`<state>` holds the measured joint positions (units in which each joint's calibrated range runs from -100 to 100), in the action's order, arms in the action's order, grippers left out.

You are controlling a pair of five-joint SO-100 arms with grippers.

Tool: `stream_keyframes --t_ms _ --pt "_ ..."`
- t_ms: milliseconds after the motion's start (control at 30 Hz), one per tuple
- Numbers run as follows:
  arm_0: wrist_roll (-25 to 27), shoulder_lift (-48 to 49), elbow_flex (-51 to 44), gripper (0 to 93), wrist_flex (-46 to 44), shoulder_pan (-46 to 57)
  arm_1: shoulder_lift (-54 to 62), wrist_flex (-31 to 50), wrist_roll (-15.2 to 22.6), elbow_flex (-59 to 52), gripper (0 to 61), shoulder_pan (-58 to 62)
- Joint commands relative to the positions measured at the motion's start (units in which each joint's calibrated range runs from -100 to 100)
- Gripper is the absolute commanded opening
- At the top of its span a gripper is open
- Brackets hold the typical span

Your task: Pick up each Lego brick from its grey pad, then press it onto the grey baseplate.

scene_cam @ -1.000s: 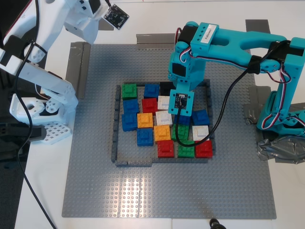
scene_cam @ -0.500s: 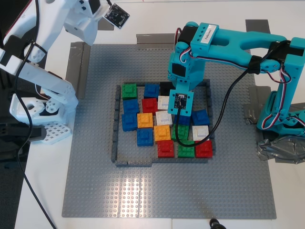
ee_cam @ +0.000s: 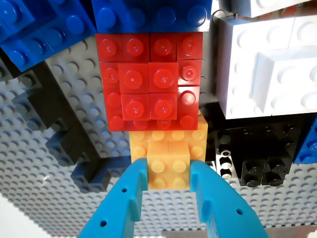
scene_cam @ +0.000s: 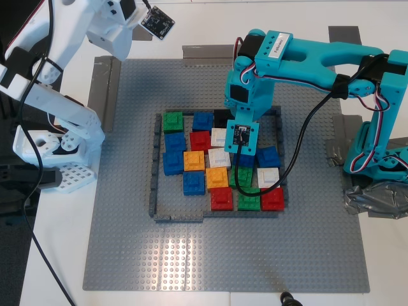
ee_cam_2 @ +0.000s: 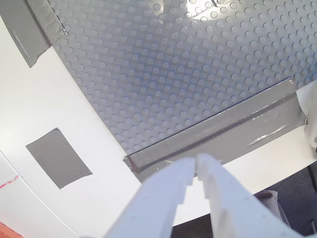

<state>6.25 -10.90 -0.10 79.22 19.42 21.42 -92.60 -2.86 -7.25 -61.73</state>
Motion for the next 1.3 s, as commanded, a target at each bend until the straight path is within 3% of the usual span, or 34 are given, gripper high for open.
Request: stream_keyframes --t_ms 0,467,567,1267 --pt "-0.41 0.95 -1.03 0.0 -1.35 -0.31 1.07 0.00 0.49 4.23 0.1 0.10" --pt "-0.36 0.95 0.05 0.0 -0.78 0.42 0.64 0.33 0.44 3.60 0.1 0.10" --pt "-0.36 0.95 -0.04 5.1 -0.78 0.49 0.64 0.65 0.44 3.51 0.1 0.10" --pt "-0.41 1.12 -1.03 8.0 0.85 0.20 2.45 1.87 0.05 3.15 0.1 0.03"
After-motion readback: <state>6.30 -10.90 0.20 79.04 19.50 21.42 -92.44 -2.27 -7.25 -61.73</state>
